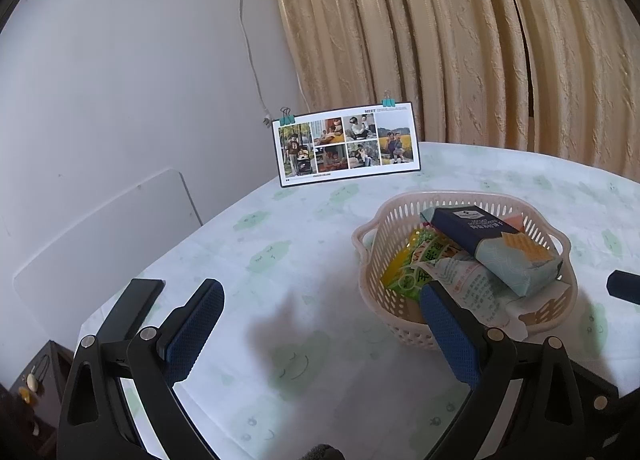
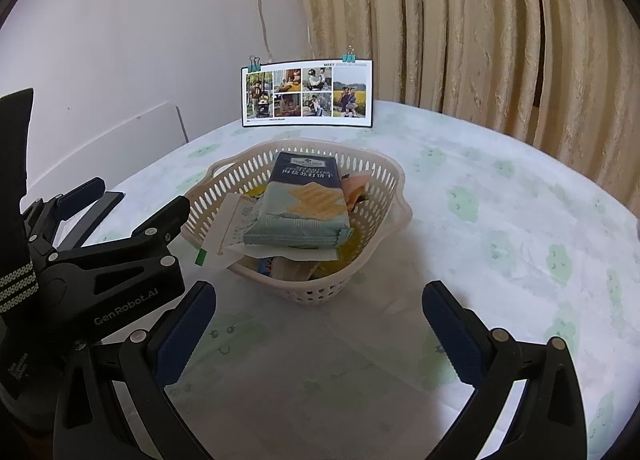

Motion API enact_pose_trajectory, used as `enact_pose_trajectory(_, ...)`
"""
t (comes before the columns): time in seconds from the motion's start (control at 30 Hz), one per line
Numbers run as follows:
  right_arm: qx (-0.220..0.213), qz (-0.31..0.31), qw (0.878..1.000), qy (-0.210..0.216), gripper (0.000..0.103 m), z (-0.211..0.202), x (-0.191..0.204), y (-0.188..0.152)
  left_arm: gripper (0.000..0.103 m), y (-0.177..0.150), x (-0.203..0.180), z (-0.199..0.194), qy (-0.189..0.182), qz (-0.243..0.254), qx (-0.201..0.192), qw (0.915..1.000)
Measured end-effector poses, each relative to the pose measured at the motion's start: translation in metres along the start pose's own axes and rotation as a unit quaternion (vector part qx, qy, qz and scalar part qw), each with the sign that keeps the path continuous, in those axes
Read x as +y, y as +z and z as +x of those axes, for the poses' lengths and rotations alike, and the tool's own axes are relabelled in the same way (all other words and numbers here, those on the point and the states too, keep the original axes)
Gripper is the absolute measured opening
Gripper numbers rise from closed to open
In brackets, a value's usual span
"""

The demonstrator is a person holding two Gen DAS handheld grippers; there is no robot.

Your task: Organize snacks

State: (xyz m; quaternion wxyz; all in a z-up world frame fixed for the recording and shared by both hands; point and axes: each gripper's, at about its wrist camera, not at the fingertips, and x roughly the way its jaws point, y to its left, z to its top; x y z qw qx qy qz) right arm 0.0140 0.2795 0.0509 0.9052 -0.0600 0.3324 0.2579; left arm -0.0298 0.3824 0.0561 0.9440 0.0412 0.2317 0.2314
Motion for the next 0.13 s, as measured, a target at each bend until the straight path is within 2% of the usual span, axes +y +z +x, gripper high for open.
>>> enact_pose_trajectory(0.13, 0.0, 0.007, 1.0, -0.005, 0.103, 0.0001, -0.0038, 0.0008, 0.098, -0.0004, -0.0002, 0.0001, 0.0, 0.0, 0.0, 1.0)
